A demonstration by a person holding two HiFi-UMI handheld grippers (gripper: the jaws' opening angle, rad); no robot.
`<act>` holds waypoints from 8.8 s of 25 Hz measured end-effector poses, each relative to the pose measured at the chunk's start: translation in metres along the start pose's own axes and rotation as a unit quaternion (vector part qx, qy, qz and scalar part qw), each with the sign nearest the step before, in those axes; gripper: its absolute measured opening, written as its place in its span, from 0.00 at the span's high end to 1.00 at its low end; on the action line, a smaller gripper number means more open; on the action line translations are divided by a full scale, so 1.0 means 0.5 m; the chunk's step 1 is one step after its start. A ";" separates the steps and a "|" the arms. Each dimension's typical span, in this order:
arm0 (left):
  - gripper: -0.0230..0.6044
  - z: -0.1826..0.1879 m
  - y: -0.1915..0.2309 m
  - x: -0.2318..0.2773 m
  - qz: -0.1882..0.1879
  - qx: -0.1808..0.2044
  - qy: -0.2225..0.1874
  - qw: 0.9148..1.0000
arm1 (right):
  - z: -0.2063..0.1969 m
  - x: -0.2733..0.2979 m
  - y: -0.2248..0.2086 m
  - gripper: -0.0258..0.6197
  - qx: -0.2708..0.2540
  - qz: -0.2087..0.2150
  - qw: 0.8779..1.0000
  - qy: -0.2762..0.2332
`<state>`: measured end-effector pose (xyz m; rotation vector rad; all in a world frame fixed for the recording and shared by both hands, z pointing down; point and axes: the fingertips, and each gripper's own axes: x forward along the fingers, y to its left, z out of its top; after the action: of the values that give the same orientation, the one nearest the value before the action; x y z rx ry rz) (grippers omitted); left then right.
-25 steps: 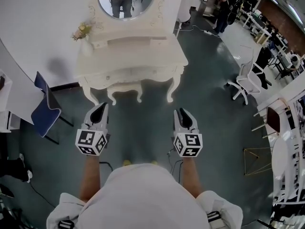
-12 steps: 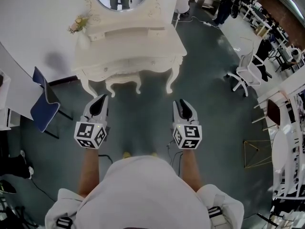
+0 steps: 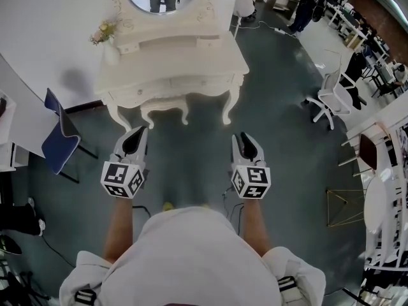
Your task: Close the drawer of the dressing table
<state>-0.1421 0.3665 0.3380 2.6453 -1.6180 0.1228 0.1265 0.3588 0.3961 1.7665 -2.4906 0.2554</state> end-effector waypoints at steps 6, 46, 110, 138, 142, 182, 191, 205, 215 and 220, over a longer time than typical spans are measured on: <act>0.97 -0.010 -0.044 0.041 0.006 -0.004 0.006 1.000 | -0.013 0.007 -0.052 0.83 0.000 0.014 1.000 0.009; 0.97 -0.045 0.238 0.617 -0.039 -0.028 0.036 0.998 | 0.042 0.584 -0.235 0.83 0.013 -0.016 0.999 0.034; 0.96 -0.194 0.561 1.369 -0.005 -0.055 0.140 0.989 | 0.003 1.449 -0.466 0.83 0.002 0.096 0.987 0.129; 0.96 -0.356 0.577 1.464 0.005 -0.099 0.198 0.975 | -0.162 1.618 -0.470 0.83 0.031 0.114 0.972 0.202; 0.96 -0.375 0.577 1.470 0.004 -0.103 0.202 0.974 | -0.180 1.632 -0.464 0.82 0.034 0.111 0.972 0.204; 0.96 -0.380 0.611 1.463 0.025 -0.103 0.213 0.971 | -0.188 1.751 -0.479 0.82 0.030 0.095 0.973 0.209; 0.96 -0.373 0.609 1.469 0.023 -0.098 0.214 0.972 | -0.181 1.781 -0.482 0.82 0.028 0.098 0.973 0.206; 0.96 -0.348 0.598 1.455 0.027 -0.093 0.205 0.974 | -0.183 1.771 -0.479 0.82 0.012 0.108 0.971 0.215; 0.96 -0.329 0.596 1.422 0.031 -0.087 0.196 0.976 | -0.168 1.719 -0.488 0.82 0.017 0.093 0.973 0.210; 0.96 -0.309 0.591 1.399 0.025 -0.085 0.181 0.979 | -0.142 1.668 -0.485 0.82 0.019 0.082 0.977 0.198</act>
<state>-0.0954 -0.3770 0.5507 2.2908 -1.4981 0.4204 0.0746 -0.4815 0.6205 1.3554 -2.3480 0.6047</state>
